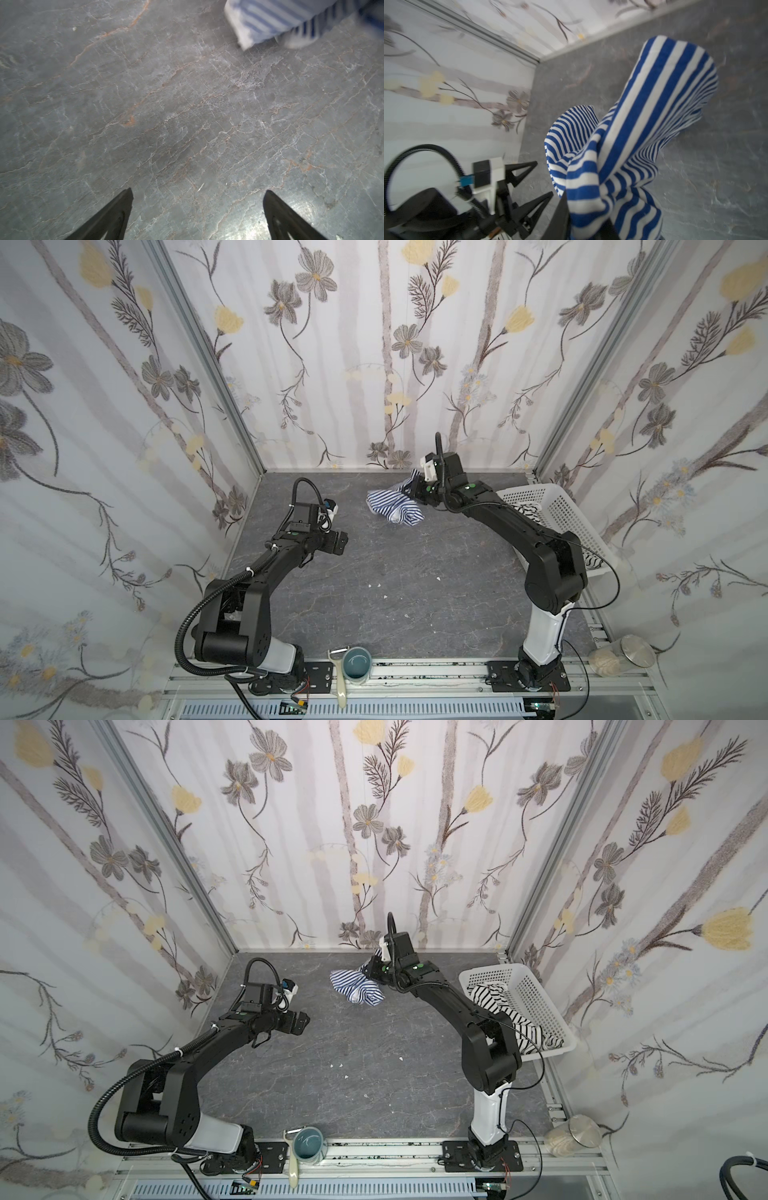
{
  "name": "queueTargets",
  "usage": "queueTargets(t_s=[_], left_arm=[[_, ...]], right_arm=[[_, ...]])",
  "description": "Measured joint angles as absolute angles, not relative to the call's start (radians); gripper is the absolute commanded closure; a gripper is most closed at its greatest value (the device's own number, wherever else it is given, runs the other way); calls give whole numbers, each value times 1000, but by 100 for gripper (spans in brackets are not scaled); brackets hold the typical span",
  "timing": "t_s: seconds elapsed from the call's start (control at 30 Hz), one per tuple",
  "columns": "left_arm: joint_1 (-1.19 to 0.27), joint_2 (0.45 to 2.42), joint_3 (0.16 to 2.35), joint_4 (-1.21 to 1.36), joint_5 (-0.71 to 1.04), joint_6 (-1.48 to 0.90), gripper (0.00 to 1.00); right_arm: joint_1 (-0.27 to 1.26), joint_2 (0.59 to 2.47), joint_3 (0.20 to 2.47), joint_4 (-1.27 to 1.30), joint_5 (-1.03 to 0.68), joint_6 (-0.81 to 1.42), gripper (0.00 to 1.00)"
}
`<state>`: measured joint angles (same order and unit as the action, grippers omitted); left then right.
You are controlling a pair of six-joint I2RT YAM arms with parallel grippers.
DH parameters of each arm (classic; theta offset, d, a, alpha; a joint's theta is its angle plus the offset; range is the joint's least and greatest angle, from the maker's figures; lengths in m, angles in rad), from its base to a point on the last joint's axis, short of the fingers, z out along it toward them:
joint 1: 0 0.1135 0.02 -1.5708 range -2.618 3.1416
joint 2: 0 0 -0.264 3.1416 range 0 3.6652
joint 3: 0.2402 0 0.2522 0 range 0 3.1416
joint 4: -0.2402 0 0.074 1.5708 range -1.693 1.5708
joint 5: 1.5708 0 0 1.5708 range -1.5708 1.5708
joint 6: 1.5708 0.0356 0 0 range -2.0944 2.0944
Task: Fold and stack the tank tops
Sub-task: 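Lower the tank top onto the table center while the left gripper reaches toward it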
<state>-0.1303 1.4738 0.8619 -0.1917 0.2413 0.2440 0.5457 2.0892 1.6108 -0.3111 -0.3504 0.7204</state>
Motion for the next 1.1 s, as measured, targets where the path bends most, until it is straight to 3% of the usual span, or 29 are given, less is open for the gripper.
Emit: queueTargets(t_s=[0.17,0.57,0.67,0.8,1.1], left_arm=[[-150,1479,852,-200,289,264,0],[-432,1528,835,-268,339,398,0],[-481,1593,888,-272,324,407,6],[-533,1691,970,-265,315,410,26],[-569,1852,1110,-256,347,383,35]], right_arm=[[580,2066,1557,-357,-311,678,38],[536,1890,1315,-365,-146,635,44],[530,1858,1230,-358,-126,636,55],[526,1813,1123,-340,-124,650,69],[514,1714,1005,-301,-120,681,73]])
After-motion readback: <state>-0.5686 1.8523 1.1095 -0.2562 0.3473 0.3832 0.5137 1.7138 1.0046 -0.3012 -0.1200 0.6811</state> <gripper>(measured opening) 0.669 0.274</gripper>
